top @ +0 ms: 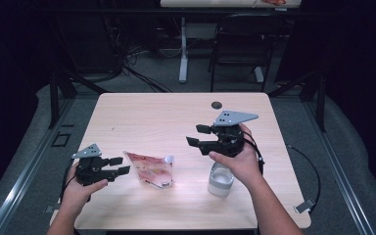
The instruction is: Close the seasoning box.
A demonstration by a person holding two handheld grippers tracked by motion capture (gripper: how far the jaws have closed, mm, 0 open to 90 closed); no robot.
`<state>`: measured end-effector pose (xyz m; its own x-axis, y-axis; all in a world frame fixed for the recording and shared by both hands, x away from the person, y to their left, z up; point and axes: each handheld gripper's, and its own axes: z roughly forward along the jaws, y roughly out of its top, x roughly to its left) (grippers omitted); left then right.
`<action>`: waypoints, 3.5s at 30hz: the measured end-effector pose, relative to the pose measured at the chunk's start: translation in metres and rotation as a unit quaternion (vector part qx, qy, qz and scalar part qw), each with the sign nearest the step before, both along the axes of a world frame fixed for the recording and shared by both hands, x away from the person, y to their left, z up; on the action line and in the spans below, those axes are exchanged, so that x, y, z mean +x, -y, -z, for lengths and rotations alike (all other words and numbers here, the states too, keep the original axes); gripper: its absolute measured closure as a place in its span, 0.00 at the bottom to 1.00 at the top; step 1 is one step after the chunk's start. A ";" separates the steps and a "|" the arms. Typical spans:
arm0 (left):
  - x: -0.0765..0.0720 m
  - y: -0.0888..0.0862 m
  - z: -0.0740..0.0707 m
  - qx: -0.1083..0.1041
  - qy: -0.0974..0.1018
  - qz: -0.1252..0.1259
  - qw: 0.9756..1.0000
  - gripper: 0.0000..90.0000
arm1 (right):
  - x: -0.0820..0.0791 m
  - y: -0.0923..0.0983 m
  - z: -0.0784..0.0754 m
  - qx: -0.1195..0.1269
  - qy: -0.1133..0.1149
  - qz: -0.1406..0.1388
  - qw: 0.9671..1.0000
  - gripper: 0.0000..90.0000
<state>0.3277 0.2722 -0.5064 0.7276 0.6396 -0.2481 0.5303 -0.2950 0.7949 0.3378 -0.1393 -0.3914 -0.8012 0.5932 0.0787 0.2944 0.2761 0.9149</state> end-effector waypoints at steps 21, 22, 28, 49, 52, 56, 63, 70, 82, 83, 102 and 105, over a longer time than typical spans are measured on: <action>-0.001 -0.007 -0.003 -0.008 0.000 -0.016 1.000 0.50 | 0.002 0.052 0.009 0.000 0.010 0.113 0.994 0.48; -0.001 -0.007 -0.003 -0.006 0.000 -0.016 1.000 0.50 | 0.002 0.055 0.010 0.002 0.008 0.119 0.993 0.49; 0.000 -0.008 -0.003 -0.005 -0.003 -0.017 1.000 0.50 | 0.004 0.081 0.018 0.025 -0.010 0.166 0.986 0.60; 0.000 -0.011 -0.001 -0.005 -0.005 -0.026 1.000 0.50 | 0.011 0.110 0.061 0.030 -0.051 0.205 0.977 1.00; 0.000 -0.011 -0.001 -0.007 -0.006 -0.027 1.000 0.50 | 0.009 0.108 0.065 0.026 -0.055 0.202 0.977 1.00; 0.000 -0.011 -0.001 -0.007 -0.007 -0.027 1.000 0.50 | 0.007 0.107 0.070 0.034 -0.060 0.202 0.977 1.00; 0.000 -0.010 -0.001 -0.005 -0.005 -0.027 1.000 0.50 | 0.003 0.104 0.072 0.034 -0.059 0.199 0.978 1.00; 0.001 -0.010 -0.001 -0.003 -0.004 -0.029 1.000 0.50 | -0.001 0.100 0.074 0.042 -0.062 0.188 0.979 1.00; 0.000 -0.013 -0.002 -0.008 -0.005 -0.034 0.999 0.50 | -0.021 0.090 0.077 0.046 -0.056 0.168 0.983 1.00; 0.000 -0.014 -0.002 -0.008 -0.005 -0.035 0.999 0.50 | -0.024 0.089 0.078 0.047 -0.055 0.165 0.984 1.00; -0.002 -0.022 -0.007 -0.008 0.002 -0.046 0.999 0.50 | -0.059 0.089 0.086 0.044 -0.038 0.156 0.986 0.98; -0.002 -0.022 -0.007 -0.006 0.003 -0.049 0.999 0.50 | -0.059 0.092 0.087 0.046 -0.036 0.158 0.986 0.97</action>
<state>0.3254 0.2942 -0.4992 0.6638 0.7043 -0.2514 0.5507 -0.2329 0.8016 0.2793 -0.2310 -0.4782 -0.5676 0.8001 0.1942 0.4178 0.0767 0.9053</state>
